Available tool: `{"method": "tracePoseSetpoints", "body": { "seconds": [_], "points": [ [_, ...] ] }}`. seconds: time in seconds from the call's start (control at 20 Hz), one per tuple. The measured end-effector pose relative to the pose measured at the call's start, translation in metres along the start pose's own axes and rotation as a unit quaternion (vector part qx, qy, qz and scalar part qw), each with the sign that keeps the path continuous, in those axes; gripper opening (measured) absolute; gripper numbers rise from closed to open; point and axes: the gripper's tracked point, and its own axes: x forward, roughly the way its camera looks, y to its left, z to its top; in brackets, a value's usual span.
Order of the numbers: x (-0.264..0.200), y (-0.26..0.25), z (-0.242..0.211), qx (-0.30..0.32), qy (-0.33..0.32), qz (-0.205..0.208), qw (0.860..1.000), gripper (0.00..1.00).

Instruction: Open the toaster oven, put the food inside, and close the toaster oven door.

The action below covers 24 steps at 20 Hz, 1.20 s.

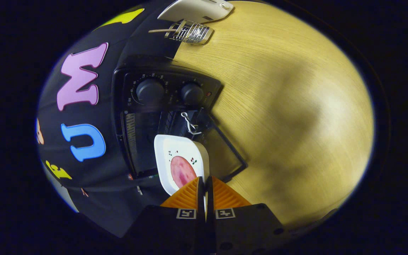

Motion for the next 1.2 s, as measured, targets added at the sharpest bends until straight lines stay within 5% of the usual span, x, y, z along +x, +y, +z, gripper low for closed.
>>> {"method": "tracePoseSetpoints", "body": {
  "seconds": [0.65,1.2],
  "points": [
    [0.091,0.076,0.013,0.212,-0.104,0.007,0.972,0.05],
    [0.119,0.087,0.017,0.248,-0.103,0.004,0.963,0.07]
  ]
}}
